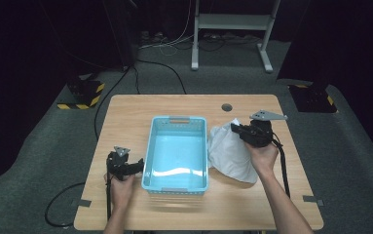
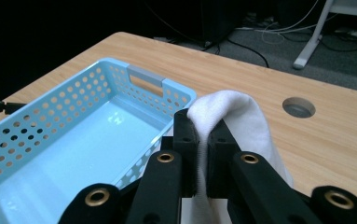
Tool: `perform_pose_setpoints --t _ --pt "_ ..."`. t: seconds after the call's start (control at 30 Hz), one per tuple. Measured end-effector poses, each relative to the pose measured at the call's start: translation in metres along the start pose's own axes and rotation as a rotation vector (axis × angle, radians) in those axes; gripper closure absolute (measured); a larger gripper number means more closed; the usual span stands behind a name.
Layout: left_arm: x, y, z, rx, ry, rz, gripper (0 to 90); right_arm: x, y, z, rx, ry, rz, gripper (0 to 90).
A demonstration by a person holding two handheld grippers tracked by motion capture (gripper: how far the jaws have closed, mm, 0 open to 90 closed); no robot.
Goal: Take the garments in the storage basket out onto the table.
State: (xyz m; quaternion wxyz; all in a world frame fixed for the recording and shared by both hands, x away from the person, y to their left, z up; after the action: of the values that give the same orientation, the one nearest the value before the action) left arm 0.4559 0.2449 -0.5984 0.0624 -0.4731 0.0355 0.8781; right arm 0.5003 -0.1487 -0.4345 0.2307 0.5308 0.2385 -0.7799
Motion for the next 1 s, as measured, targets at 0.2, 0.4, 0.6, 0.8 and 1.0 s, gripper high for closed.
perform_pose_setpoints --t 0.2,0.4,0.6,0.8,1.0 --pt "0.0 0.0 0.0 0.001 0.001 0.001 11.3 0.008 0.001 -0.005 0.002 -0.017 -0.008 85.0" --pt "0.0 0.0 0.0 0.0 0.0 0.001 11.3 0.018 0.004 -0.009 0.003 -0.032 -0.035 85.0" --pt "0.0 0.0 0.0 0.001 0.0 0.002 11.3 0.022 0.002 -0.013 0.001 -0.05 -0.032 85.0" --pt "0.0 0.0 0.0 0.001 0.001 0.003 11.3 0.023 0.001 -0.016 0.005 -0.054 -0.032 84.9" --pt "0.0 0.0 0.0 0.002 0.002 0.005 11.3 0.026 0.002 -0.019 0.015 -0.066 -0.035 84.6"
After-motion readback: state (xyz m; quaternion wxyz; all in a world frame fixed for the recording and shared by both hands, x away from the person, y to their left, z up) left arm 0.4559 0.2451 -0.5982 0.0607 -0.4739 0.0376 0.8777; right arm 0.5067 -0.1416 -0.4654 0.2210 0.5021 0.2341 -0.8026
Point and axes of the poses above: each handheld gripper's, and its own axes: z roughly backward along the jaws, x roughly out of its underside, y roughly to its right, the point moved 8 cm from there along -z, roughly forward along the jaws, and after that the axes turned 10 degrees about y, right-handed, at the moved point
